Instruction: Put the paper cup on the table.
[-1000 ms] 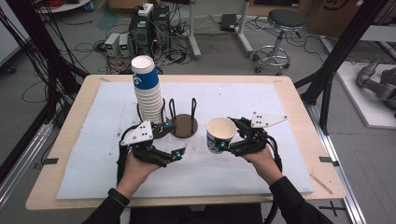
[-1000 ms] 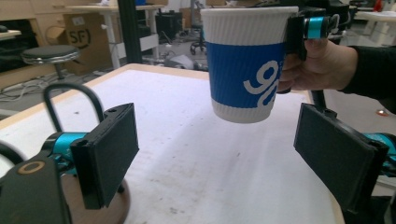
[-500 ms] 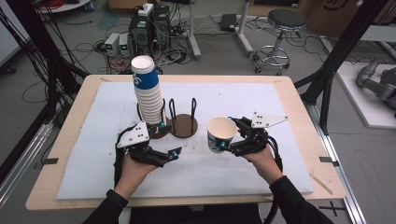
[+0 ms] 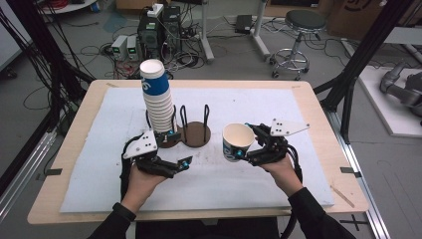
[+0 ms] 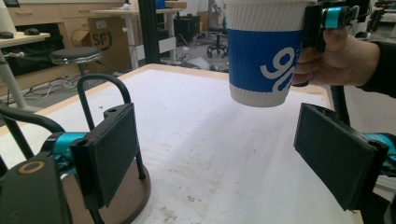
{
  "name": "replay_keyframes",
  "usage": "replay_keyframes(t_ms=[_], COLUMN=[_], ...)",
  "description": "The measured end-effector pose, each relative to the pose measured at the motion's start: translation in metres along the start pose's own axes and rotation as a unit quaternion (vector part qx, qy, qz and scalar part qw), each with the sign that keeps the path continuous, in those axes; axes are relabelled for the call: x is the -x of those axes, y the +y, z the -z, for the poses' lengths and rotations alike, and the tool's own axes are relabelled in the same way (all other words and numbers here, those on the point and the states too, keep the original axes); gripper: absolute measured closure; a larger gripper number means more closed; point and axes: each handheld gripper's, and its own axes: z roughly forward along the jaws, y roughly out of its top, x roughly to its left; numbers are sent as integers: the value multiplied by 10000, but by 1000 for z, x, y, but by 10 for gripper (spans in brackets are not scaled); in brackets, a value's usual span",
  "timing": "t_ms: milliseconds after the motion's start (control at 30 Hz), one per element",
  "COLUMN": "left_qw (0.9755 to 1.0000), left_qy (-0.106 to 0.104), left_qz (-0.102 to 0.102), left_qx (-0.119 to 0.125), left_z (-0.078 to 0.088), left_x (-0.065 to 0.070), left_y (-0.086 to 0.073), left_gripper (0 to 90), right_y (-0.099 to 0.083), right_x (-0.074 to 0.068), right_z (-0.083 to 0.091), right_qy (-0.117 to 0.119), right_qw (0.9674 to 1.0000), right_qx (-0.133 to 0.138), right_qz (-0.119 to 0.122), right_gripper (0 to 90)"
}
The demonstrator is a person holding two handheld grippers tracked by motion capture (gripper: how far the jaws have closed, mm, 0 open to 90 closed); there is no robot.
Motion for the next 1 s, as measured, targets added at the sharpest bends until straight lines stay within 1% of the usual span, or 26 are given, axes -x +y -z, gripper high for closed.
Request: replay_keyframes(t_ms=[167,333,433,533,667,733,867,933,1000], left_qw=[9999,9997,9996,9993,9990,9991,9990,9991,9990], left_qy=[149,248,298,348,426,411,436,413,433], left_qz=[-50,-17,12,105,107,103,39,50,44], left_qx=[30,32,-3,44,9,-9,-106,-99,-97], left_z=[5,10,14,16,16,14,12,11,11], left_x=[2,2,1,-1,-2,-3,-3,-3,-3], left_y=[2,1,-2,-4,-6,-7,-9,-9,-9], left_gripper=[137,137,137,137,137,137,137,137,137], right_y=[0,1,1,2,3,3,3,3,3], right_x=[1,0,0,0,2,4,10,13,17], right_z=[1,4,6,9,12,15,19,22,25], right_qy=[-54,-77,-155,-208,-384,-486,-711,-795,-915], right_qw=[10000,10000,9999,9998,9992,9988,9975,9968,9958], right_qx=[24,1,-4,-3,1,0,35,35,22], right_qz=[27,46,73,75,82,96,31,1,-32], right_gripper=[207,208,209,209,209,209,209,209,210])
